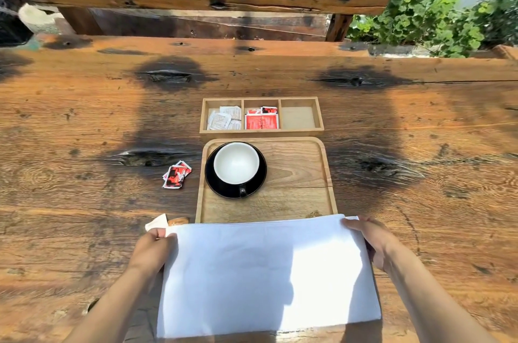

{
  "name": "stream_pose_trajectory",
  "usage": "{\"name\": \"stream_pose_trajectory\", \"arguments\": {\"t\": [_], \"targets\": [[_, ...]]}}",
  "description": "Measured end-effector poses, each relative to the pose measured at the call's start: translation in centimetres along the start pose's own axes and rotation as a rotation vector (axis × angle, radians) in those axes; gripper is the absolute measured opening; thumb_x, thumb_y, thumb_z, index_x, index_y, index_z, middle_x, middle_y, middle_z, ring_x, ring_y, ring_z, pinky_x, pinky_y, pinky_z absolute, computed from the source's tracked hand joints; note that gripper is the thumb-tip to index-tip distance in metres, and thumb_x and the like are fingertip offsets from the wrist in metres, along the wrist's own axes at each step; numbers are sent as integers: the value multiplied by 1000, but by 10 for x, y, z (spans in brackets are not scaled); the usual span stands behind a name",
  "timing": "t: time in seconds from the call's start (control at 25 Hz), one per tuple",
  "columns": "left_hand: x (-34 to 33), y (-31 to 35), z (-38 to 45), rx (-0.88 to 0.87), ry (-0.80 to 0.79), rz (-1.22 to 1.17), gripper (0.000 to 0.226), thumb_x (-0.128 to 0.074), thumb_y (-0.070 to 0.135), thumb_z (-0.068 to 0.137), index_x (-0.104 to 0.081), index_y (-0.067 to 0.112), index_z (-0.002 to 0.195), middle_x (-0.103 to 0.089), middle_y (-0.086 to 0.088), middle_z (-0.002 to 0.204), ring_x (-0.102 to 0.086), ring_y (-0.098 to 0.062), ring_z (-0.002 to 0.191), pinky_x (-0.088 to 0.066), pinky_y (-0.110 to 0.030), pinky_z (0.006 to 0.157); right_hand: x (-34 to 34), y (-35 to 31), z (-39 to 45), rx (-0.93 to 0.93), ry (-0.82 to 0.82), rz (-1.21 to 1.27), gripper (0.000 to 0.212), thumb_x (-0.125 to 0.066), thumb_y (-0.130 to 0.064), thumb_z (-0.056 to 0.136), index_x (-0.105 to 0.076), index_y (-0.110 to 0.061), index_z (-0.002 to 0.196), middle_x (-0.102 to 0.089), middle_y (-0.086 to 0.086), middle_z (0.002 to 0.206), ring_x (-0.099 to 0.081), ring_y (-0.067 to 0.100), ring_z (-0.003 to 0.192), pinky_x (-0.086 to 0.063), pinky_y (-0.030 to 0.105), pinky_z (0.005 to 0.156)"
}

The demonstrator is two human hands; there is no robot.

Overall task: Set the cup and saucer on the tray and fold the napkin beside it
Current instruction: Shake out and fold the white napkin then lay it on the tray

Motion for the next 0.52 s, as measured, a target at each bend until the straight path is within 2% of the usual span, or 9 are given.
{"name": "stream_pose_trajectory", "arguments": {"t": [0.04,0.12,0.16,0.24,0.28,0.36,0.44,0.52], "targets": [[1,0,-2,-1,-10,-11,35,-54,5,91,-37,16,63,-49,8,37,-45,-10,33,-32,-16,34,1,-2,-2,-39,-29,-57,29,-80,-21,72,-64,-6,91,-73,18,97,-68,36,91,-52,49,90],[2,-2,-2,6,-14,-42,33,-54,3,92,-40,14,63,-50,10,32,-44,-5,26,-31,-12,29,3,-2,-2,-115,-90,-156,54,-82,-32,69,-65,2,107,-74,19,101,-68,38,97,-53,44,83],[3,-4,-2,12,-14,-54,32,-54,2,92,-43,13,64,-52,9,33,-45,-5,26,-32,-13,29,4,-2,-2,-138,-110,-191,64,-84,-37,65,-63,3,110,-72,19,105,-67,38,102,-52,42,84],[2,-7,-2,11,-18,-78,29,-55,2,92,-46,11,66,-55,8,35,-48,-6,29,-34,-15,30,4,-1,0,-135,-131,-220,69,-87,-38,60,-63,2,111,-70,20,110,-64,38,105,-47,45,98],[2,-8,-1,6,-17,-92,27,-55,3,92,-47,11,68,-56,6,37,-49,-8,31,-35,-16,31,4,0,-1,-116,-140,-231,66,-87,-36,61,-64,1,110,-71,19,109,-64,38,106,-43,49,103],[3,-9,1,-1,-13,-119,24,-56,2,92,-49,10,70,-59,-1,47,-52,-14,40,-38,-22,37,2,-1,-1,-53,-136,-222,52,-85,-29,65,-66,-1,105,-74,17,101,-65,36,103,-43,51,103],[3,-11,4,-5,-6,-144,20,-56,2,92,-51,10,74,-61,-8,60,-54,-21,52,-39,-29,47,3,-2,-1,46,-80,-134,40,-82,-17,70,-65,2,100,-77,15,84,-70,33,87,-52,47,92],[3,-13,7,3,-11,-177,13,-57,2,91,-55,11,81,-64,-9,68,-57,-22,58,-40,-31,52,5,-5,-2,147,-30,-51,32,-78,-12,75,-64,2,100,-76,13,80,-70,29,76,-55,39,77]]}}
Point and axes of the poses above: each hand's wrist, its own z-axis towards the middle knuckle, its own x-axis out of the back of the hand, y = z × x, the point moved 3 cm from there along z, towards the middle knuckle
